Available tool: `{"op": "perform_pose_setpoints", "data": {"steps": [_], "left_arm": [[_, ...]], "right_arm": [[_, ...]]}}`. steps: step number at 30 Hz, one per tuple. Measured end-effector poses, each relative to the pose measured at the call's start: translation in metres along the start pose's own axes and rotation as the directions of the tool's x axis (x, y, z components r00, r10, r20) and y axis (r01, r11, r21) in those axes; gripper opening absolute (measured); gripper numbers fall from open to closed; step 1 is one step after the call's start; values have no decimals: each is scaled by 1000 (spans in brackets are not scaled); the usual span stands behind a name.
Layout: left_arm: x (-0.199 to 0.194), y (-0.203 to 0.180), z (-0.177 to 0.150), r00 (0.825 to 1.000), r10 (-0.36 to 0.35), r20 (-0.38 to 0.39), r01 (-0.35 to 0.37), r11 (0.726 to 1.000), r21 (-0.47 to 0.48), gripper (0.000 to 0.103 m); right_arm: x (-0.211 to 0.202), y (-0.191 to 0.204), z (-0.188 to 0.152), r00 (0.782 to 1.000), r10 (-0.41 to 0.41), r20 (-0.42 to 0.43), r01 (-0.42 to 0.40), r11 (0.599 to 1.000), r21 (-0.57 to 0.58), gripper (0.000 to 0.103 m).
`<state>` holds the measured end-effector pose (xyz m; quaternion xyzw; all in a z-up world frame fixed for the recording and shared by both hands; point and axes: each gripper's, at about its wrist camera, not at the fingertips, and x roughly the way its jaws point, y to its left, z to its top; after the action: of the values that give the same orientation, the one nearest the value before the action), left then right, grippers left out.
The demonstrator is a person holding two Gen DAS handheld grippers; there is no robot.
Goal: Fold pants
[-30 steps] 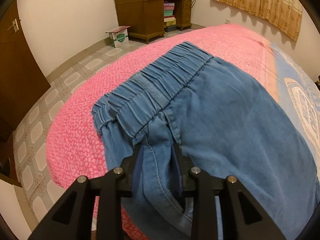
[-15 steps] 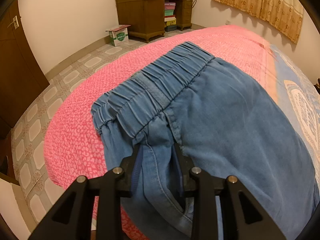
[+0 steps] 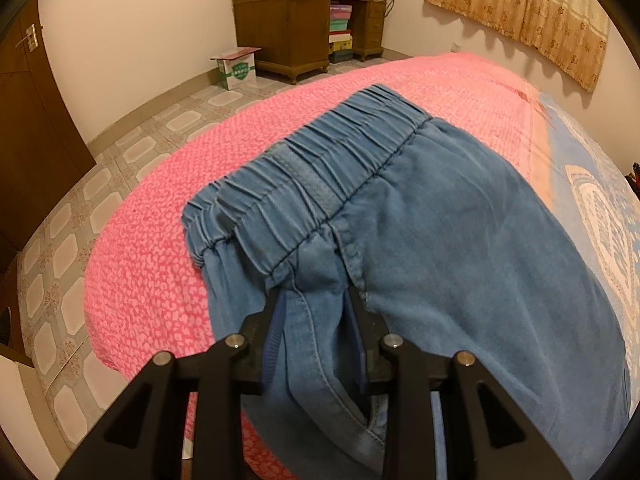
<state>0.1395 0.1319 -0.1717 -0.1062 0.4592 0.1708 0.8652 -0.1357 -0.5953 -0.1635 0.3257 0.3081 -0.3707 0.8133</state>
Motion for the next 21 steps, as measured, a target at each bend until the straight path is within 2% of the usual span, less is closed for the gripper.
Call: {"op": "perform_pose_setpoints", "data": {"steps": [1,2,3,5,7,8,10,13,15,16,17,19,21], "left_arm": [[0,-2,0,1000,4,2,-4,1000,1,32],[0,0,0,1000,5,3,-5,1000,1,32],[0,-1,0,1000,11,5,-11,1000,1,32],[0,-2,0,1000,19,6,-19,1000,4,32],[-1,-1,0,1000,20,8,-20,1000,3,32],[-1,-2,0,1000,17,7,-17,1000,3,33],[0,-1,0,1000,4,4,-4,1000,-1,33],[0,2,0,1000,-13,0,13,1000,-14,33],[0,2,0,1000,-8,1,8,1000,-16,33],[0,4,0,1000,-6,2,6,1000,-12,33],[0,4,0,1000,2,4,-2,1000,-7,33],[-1,6,0,1000,5,6,-5,1000,1,33],[0,10,0,1000,-11,2,11,1000,-9,33]], "right_arm": [[-12,-3,1,997,-60,50,58,998,34,9],[-25,-1,3,991,-84,106,81,996,39,9],[-33,6,5,989,-64,134,63,998,9,9],[-41,36,9,990,30,134,-12,991,-134,9],[-35,78,8,989,138,45,-118,945,-307,9],[-24,101,5,982,181,-45,-185,904,-384,9],[-4,130,-4,969,188,-162,-242,861,-448,9],[23,154,-21,953,160,-255,-273,820,-503,9],[33,165,-37,935,169,-311,-318,788,-527,9],[39,172,-46,934,146,-325,-314,770,-556,9],[45,177,-55,943,110,-314,-285,756,-590,9],[41,180,-66,958,108,-265,-258,727,-636,9],[36,182,-67,950,83,-300,-274,683,-677,7]]}}
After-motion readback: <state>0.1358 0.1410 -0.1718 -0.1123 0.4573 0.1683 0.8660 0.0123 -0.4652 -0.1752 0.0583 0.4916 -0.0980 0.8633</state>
